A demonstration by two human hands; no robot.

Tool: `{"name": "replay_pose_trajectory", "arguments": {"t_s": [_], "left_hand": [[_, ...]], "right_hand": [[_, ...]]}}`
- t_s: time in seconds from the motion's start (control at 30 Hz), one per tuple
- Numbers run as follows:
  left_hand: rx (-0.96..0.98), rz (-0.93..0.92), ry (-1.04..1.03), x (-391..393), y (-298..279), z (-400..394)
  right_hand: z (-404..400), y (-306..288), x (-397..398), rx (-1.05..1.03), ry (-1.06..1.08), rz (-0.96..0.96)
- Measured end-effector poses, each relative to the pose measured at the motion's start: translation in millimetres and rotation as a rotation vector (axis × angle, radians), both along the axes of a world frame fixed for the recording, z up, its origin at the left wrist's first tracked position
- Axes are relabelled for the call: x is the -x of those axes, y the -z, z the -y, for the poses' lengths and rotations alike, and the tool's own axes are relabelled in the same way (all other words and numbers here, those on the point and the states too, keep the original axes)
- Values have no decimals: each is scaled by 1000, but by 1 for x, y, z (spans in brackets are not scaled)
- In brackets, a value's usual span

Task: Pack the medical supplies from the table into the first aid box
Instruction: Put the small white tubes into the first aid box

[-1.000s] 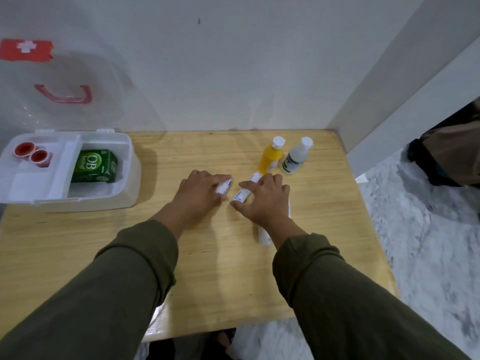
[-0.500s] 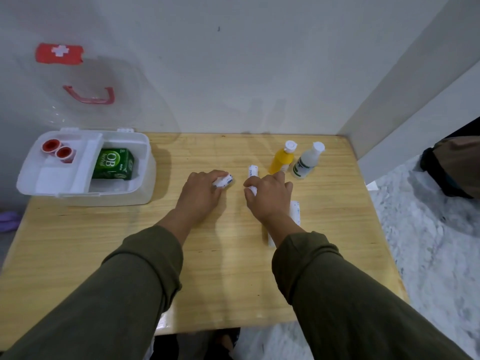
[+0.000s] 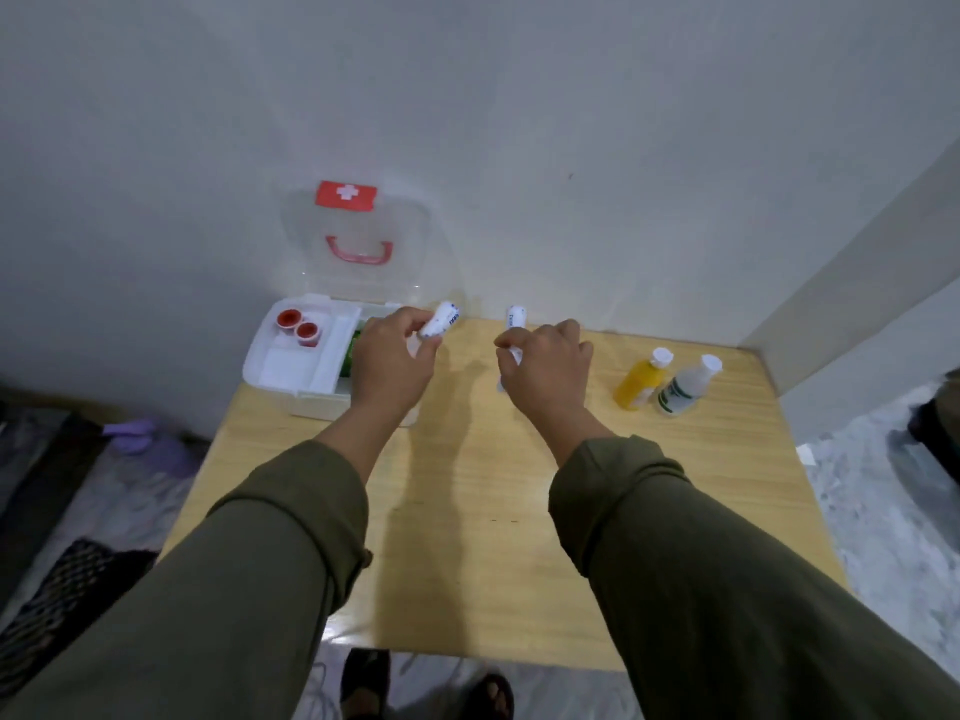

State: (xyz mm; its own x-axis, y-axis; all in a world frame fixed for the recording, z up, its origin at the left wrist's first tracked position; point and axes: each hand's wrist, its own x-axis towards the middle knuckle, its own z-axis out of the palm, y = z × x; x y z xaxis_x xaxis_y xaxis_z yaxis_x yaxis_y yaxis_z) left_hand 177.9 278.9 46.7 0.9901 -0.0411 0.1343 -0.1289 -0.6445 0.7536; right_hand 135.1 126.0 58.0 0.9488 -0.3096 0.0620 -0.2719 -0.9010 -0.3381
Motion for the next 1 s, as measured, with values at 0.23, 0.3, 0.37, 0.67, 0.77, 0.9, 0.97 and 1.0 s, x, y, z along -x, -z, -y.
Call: {"name": "replay_pose_trajectory", "arguments": {"t_s": [0.23,0.3,0.37,0.67,0.77,0.9,0.97,1.0], "left_hand": [[-80,9,-68,-13,-27,-99],[-121,-10,-73,-17,-26,-125],[-155,-36,-77,-24,-22,-151],[-310,-106,70,-50,4,-199],[-337,-136,114,-59,12,-203],[-401,-164,168,-68,18,-203],[-435,-153,183,-72,19,-201],[-437,-144,182,-73,19,-201]], "right_hand": [[-86,-23,-34,-66,-81,14],[-111,-24,-42,-96,-95,-3],[-138,-22,-51,-123,-111,-30],[-191,5,-74,-85,-98,-100],[-199,11,-81,-62,-78,-122],[-204,17,-90,-20,-57,-169],[-206,19,-94,-3,-50,-170],[-207,19,-96,5,-51,-172]]}}
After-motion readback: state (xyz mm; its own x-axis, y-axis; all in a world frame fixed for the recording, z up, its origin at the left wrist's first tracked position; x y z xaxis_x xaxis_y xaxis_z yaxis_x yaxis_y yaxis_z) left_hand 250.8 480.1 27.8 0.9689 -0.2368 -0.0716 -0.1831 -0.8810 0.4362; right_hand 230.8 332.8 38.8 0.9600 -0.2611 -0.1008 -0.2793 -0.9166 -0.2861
